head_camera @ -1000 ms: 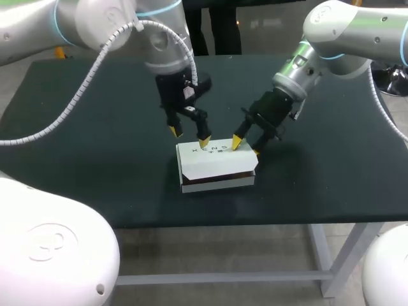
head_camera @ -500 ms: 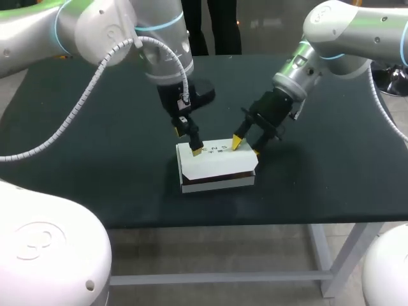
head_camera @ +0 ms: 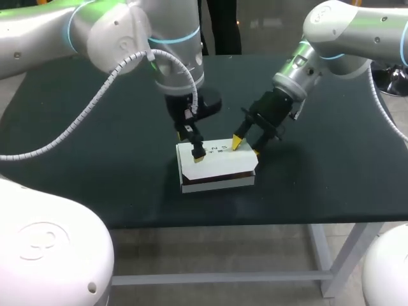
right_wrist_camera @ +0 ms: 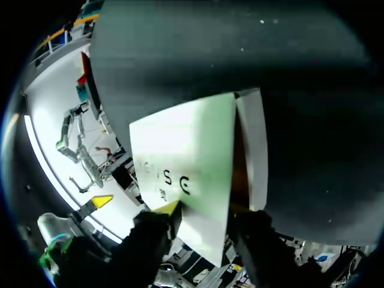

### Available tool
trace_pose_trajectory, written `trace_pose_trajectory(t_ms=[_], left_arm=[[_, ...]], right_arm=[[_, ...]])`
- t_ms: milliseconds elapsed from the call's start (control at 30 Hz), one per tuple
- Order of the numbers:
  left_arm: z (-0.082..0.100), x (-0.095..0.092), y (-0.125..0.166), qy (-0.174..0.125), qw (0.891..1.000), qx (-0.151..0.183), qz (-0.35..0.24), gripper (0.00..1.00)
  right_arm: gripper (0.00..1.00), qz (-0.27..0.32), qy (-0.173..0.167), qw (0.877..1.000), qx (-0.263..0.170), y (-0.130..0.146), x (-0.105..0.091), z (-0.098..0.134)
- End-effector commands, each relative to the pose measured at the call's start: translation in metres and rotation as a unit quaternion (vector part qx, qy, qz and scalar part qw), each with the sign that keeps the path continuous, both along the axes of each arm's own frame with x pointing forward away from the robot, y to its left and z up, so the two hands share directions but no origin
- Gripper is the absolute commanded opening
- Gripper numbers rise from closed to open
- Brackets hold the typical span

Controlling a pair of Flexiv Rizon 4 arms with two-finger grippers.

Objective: Assemble the packaging by folding the flat box into shape, placing the metal phone stand inside, and closing the box properly

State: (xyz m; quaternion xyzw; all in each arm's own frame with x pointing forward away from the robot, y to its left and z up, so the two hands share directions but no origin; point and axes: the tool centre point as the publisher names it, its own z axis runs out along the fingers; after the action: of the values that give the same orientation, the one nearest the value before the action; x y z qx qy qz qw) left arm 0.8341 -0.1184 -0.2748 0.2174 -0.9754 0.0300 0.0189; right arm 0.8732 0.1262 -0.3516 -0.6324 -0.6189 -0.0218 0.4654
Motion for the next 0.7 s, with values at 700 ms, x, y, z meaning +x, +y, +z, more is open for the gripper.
trace_pose_trajectory(t_ms=[700], left_arm=[[-0.027, -0.011, -0.018, -0.031, 0.996, -0.017, -0.078, 1.0]], right_arm=[[0.49, 0.001, 0.001, 1.0, 0.0, -0.001, 0.0, -0.001]])
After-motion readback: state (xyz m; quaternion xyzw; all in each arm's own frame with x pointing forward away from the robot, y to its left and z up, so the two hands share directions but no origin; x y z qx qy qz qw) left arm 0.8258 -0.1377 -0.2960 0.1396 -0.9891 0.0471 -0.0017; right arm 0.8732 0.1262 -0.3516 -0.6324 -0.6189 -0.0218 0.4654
